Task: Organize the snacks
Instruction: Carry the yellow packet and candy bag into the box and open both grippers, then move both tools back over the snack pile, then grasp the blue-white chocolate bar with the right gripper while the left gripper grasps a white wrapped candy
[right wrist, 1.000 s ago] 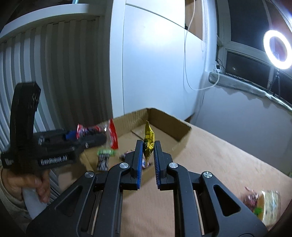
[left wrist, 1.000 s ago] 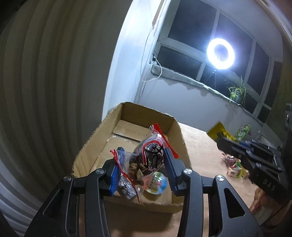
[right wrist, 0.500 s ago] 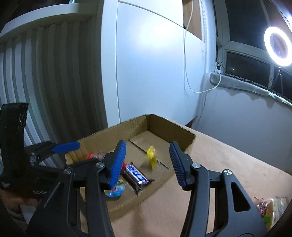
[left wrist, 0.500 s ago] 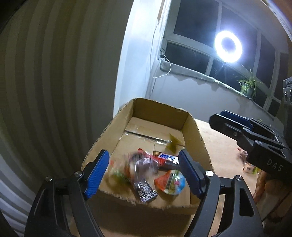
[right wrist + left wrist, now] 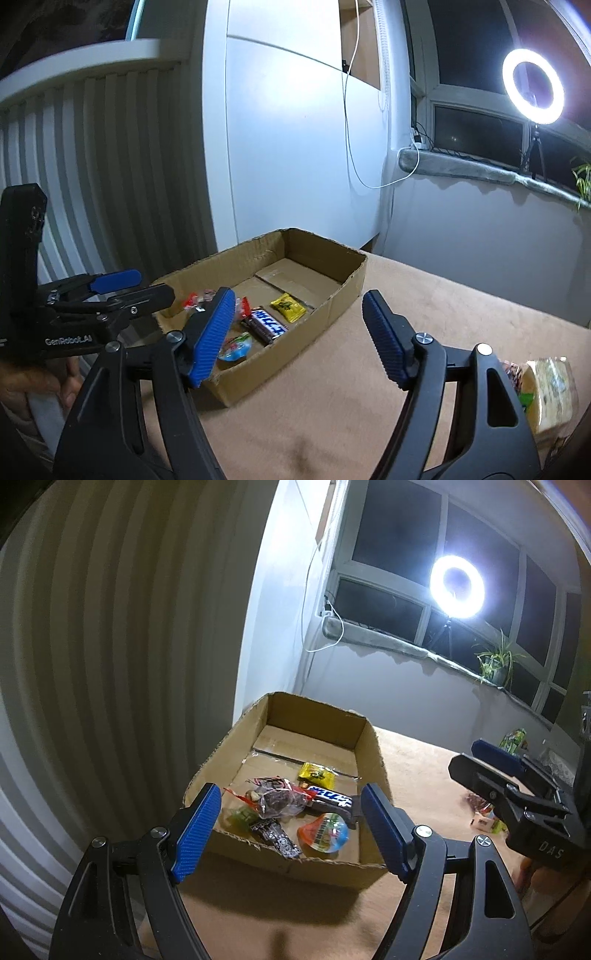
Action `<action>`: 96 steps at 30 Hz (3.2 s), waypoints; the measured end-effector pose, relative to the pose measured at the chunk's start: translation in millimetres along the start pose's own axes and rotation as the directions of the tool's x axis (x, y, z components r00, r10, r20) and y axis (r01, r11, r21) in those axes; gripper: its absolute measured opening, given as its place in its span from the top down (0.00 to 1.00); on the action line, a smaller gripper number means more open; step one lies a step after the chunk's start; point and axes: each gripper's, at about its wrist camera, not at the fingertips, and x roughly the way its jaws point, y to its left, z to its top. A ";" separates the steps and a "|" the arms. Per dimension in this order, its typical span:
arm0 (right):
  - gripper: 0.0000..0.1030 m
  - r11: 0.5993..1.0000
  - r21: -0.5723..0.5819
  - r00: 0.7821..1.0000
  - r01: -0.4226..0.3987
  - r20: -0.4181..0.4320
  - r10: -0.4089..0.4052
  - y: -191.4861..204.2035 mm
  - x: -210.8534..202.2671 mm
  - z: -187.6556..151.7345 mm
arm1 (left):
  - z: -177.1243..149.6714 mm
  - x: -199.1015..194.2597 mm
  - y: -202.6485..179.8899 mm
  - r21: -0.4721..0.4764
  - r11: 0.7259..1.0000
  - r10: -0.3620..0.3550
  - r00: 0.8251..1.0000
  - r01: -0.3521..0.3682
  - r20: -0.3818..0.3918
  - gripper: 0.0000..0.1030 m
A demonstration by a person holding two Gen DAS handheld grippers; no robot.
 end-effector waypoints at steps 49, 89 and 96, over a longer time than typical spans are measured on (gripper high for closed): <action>0.27 0.910 0.310 0.961 0.277 -0.093 -0.261 -183.5 -128.4 -125.9 | -33.7 29.6 -225.9 0.346 0.905 -0.194 0.965 0.246 -0.178 0.24; 0.52 0.856 0.331 0.907 0.397 -0.285 -0.310 -269.5 -121.4 -157.5 | -68.6 139.7 -262.4 0.241 0.886 -0.265 0.859 0.397 -0.439 0.69; 0.52 0.846 0.378 0.923 0.375 -0.237 -0.303 -271.2 -131.7 -157.3 | -69.7 123.9 -249.8 0.220 0.889 -0.288 0.864 0.401 -0.412 0.69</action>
